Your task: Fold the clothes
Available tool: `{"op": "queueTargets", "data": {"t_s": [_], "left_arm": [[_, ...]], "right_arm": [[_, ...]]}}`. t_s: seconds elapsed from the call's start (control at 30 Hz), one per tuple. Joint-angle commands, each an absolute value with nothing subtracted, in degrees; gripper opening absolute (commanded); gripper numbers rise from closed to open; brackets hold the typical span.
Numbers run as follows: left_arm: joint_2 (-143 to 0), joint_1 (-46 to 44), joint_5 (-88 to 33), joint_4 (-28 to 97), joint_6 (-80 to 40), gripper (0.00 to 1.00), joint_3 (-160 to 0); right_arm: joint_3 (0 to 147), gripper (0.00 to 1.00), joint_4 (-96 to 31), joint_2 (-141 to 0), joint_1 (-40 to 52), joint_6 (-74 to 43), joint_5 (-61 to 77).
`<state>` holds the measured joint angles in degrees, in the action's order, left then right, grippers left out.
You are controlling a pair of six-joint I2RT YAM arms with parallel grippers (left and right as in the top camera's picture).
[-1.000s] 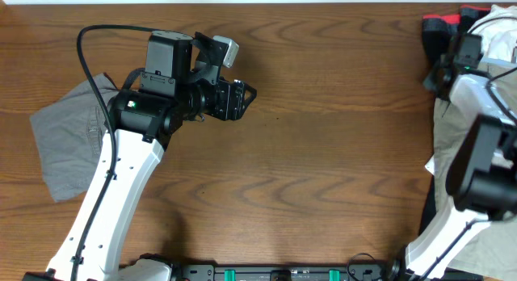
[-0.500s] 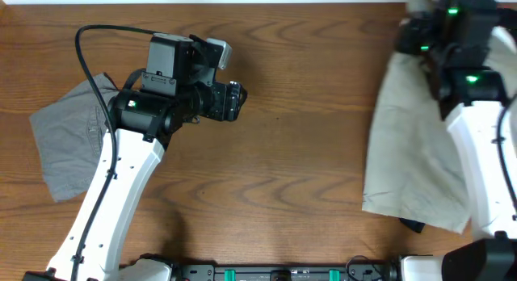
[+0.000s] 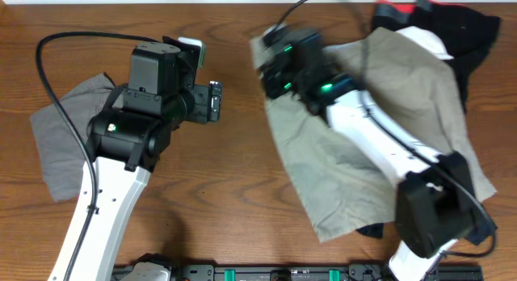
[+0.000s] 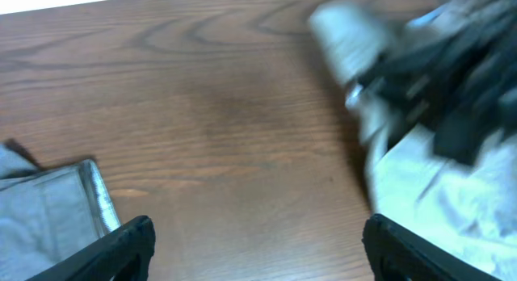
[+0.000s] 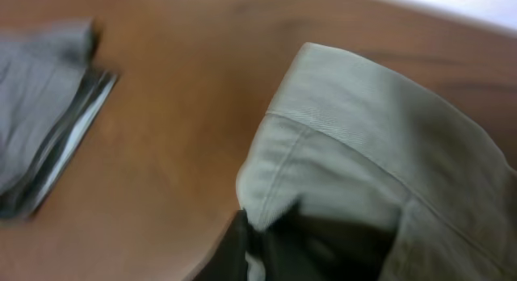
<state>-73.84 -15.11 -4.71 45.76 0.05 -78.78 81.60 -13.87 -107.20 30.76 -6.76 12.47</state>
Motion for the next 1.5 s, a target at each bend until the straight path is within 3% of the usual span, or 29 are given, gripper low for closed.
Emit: {"op": "queueTargets", "data": {"t_s": [0.0,0.37,0.83,1.2,1.27,1.3,1.37,1.43,1.47], "left_arm": [[-74.8,-15.2,-2.3,46.9,0.2,0.87,-79.0],[-89.3,-15.2,-8.6,45.8,2.3,0.88,-79.0],[-110.3,-15.6,-11.7,33.0,3.4,0.92,-79.0],[-119.6,-19.1,-17.4,23.2,3.4,0.92,-79.0],[-120.7,-19.4,-17.3,22.3,3.4,0.84,-79.0],[-121.1,-19.4,-17.3,22.0,3.4,0.75,-79.0],[-121.2,-19.4,-17.3,22.0,3.4,0.49,-79.0],[-120.8,-19.4,-17.3,22.8,3.4,0.11,-79.0],[-120.6,-19.3,-17.1,23.3,3.3,0.06,-79.0]], "right_arm": [[82.2,0.34,-14.5,-107.7,34.7,-2.5,13.6],[82.2,0.70,-29.2,-95.3,26.9,-8.2,-5.4],[81.9,0.72,-40.1,-93.0,7.1,-13.4,3.5],[81.7,0.72,-43.1,-93.0,3.6,-13.9,4.5],[81.7,0.72,-43.1,-93.0,3.6,-13.9,4.5],[81.7,0.72,-43.0,-93.0,3.6,-13.9,4.5],[81.7,0.74,-42.9,-93.0,3.5,-13.9,4.0],[81.7,0.76,-42.6,-93.0,3.3,-13.9,2.0],[81.7,0.76,-42.5,-93.0,3.1,-14.2,1.1]]}}
